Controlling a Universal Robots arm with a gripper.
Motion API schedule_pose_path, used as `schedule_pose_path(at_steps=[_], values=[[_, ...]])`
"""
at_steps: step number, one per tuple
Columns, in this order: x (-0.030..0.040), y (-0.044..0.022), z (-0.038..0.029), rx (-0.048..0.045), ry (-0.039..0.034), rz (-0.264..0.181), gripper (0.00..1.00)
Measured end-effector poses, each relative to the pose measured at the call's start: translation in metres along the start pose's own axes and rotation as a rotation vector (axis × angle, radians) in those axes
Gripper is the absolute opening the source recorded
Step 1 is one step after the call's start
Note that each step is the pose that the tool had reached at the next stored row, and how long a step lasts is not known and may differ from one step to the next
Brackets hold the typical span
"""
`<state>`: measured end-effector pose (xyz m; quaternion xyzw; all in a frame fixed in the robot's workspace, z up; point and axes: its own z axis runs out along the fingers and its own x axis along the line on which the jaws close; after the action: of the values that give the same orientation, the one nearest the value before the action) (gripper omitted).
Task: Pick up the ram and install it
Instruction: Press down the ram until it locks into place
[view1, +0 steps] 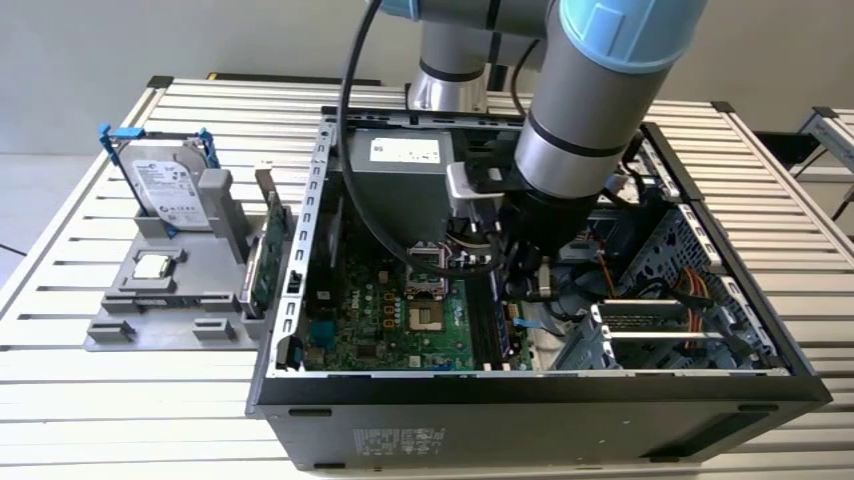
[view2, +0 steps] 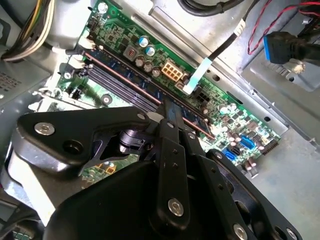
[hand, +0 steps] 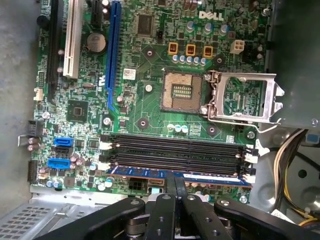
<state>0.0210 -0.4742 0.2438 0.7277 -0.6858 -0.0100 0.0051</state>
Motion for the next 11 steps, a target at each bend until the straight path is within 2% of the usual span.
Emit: schedule_pose_path(at_steps=[6, 11], values=[[-0.0028, -0.0004, 0.0043, 0.0002, -0.0004, 0.041, 0.0], [-0.0078, -0.0009, 0.0102, 0.0004, -0.001, 0.059, 0.0]])
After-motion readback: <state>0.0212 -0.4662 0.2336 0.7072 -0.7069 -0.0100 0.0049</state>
